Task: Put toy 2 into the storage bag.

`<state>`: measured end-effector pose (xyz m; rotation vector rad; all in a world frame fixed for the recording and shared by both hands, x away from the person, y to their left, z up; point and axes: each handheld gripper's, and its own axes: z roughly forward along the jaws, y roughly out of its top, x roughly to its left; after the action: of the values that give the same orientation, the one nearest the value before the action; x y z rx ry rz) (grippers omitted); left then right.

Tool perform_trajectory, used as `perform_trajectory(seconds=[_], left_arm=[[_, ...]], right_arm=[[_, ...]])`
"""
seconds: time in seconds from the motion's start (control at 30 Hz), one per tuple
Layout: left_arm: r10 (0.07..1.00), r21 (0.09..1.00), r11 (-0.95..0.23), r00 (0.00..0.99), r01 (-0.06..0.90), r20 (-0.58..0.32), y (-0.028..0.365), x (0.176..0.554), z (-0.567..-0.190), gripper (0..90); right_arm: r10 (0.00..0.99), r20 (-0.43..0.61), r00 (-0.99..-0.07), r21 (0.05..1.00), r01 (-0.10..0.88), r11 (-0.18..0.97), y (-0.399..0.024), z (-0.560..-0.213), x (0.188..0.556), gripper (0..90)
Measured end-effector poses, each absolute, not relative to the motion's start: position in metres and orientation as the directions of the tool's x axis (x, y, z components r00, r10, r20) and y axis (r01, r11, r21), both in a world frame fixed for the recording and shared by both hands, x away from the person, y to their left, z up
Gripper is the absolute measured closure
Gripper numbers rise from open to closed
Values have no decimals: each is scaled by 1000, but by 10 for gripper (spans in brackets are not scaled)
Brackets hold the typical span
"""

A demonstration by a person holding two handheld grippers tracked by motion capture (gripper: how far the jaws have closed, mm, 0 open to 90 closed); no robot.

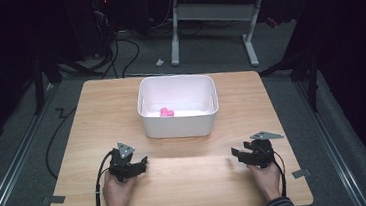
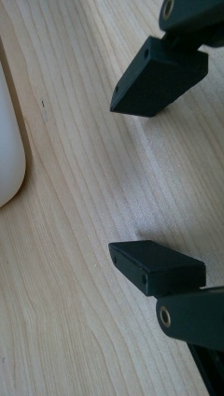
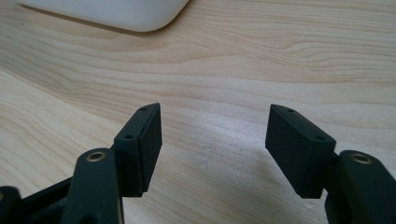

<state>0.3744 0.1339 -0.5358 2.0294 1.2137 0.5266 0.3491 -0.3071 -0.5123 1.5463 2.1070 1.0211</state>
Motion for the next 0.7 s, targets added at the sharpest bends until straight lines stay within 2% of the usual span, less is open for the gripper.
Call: perform_trajectory(seconds=[0.4,0.57,0.7], left_arm=[[878,742,-314,478,593,-10,134,374,-536,276],[878,742,-314,478,592,-10,134,374,-536,275],[879,743,-313,477,592,-11,134,374,-536,275]], right_arm=[[935,45,-351,691,687,225,-297,-525,353,356],[934,-20,-357,708,655,265,-293,-528,351,331],[935,-17,-353,722,643,256,-293,-531,350,321]])
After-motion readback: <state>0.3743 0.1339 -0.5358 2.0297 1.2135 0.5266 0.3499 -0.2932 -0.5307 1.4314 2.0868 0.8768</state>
